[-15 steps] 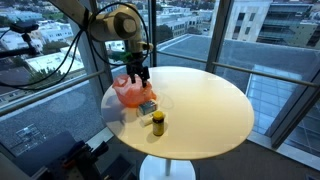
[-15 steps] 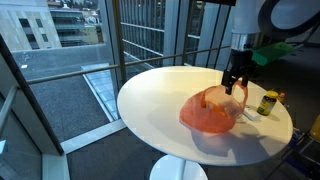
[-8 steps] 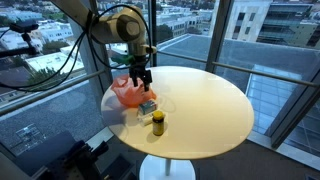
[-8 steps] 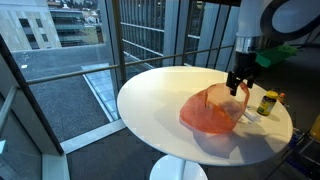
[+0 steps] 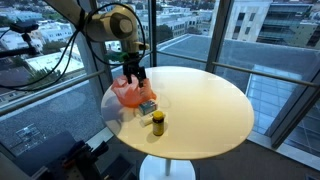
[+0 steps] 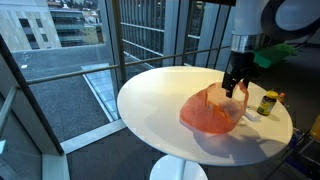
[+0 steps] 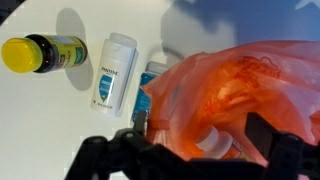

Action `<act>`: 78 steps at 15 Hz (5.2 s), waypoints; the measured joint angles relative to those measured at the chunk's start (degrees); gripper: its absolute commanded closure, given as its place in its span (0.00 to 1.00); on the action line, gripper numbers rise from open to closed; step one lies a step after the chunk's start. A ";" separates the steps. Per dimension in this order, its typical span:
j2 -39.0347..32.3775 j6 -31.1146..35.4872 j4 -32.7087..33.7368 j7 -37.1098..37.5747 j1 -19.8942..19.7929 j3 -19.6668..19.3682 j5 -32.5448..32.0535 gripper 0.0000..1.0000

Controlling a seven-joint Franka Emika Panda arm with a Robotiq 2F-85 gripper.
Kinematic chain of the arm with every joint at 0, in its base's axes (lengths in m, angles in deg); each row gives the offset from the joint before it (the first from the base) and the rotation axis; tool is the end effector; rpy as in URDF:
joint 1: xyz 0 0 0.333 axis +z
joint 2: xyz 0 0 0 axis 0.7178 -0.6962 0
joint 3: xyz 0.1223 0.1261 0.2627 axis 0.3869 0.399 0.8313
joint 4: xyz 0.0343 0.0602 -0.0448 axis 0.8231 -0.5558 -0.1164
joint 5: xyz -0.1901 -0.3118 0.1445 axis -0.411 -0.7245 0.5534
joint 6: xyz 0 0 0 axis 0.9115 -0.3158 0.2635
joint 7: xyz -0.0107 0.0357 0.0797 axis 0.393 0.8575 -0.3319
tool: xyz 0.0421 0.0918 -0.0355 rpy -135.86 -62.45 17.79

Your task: Remove the bottle from the plastic bag and put it on the table

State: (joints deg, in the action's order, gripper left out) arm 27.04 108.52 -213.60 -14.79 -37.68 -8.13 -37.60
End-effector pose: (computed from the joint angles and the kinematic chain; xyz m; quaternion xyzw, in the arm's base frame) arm 0.5261 0.1050 0.3304 0.9949 -0.0216 -0.0418 0.0890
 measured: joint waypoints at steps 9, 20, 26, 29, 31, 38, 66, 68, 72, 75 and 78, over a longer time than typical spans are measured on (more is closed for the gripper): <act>5.97 -5.26 0.00 -0.09 1.09 2.94 0.62 0.00; 1.21 6.35 0.03 -12.89 0.78 3.54 0.61 0.00; -3.91 8.96 1.79 -16.77 0.03 2.92 1.12 0.00; -4.34 8.96 2.36 -16.77 0.03 2.74 1.13 0.00; -4.34 8.96 2.42 -16.77 0.06 2.74 1.13 0.00; -6.20 11.93 2.37 -17.54 0.07 2.75 1.13 0.00; -17.09 30.31 3.03 -32.32 -2.45 2.21 4.96 0.00; -17.48 30.72 3.10 -32.32 -2.45 2.21 4.96 0.00; -17.67 30.81 3.16 -32.32 -2.45 2.21 4.96 0.42; -17.65 30.82 3.20 -32.32 -2.46 2.21 4.96 0.62; -17.62 30.82 3.41 -32.32 -2.48 2.21 4.96 0.65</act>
State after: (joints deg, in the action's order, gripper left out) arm 9.41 139.35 -210.18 -47.12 -40.15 -5.92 -32.64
